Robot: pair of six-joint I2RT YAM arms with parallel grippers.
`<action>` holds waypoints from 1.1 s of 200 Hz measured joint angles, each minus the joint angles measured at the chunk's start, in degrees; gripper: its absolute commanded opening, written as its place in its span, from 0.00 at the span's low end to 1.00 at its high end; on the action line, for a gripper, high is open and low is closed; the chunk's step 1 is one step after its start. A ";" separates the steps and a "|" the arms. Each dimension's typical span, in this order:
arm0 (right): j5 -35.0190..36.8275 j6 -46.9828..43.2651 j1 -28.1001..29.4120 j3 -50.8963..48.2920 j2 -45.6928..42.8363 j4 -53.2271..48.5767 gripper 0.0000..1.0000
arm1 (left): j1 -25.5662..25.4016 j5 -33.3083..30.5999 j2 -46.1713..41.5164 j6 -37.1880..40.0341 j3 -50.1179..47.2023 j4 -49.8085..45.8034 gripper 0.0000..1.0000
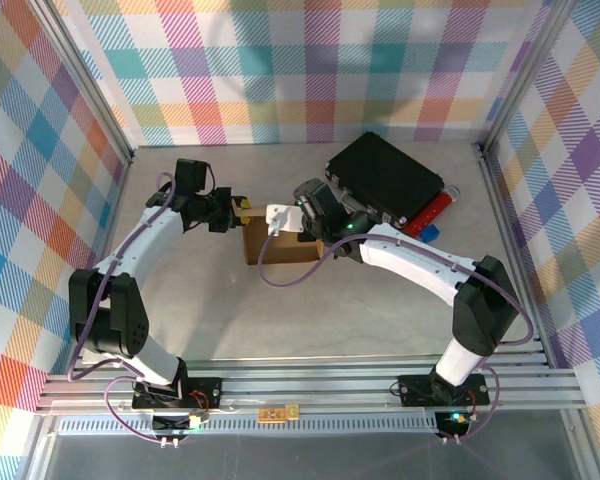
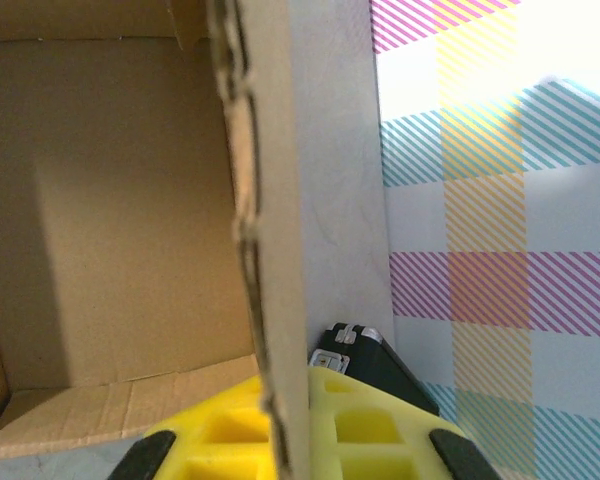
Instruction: Fold the paper box
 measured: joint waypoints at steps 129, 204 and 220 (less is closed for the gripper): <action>-9.05 41.97 -12.17 10.71 -6.91 -13.99 0.70 | 1.53 5.49 0.35 1.60 -0.07 2.03 0.00; -30.51 84.43 -36.65 28.98 1.81 -29.99 0.57 | 1.66 5.84 1.86 4.85 -0.07 1.33 0.00; -37.18 90.86 -37.88 31.61 7.54 -32.74 0.53 | 1.66 5.84 1.90 5.20 -0.07 1.14 0.00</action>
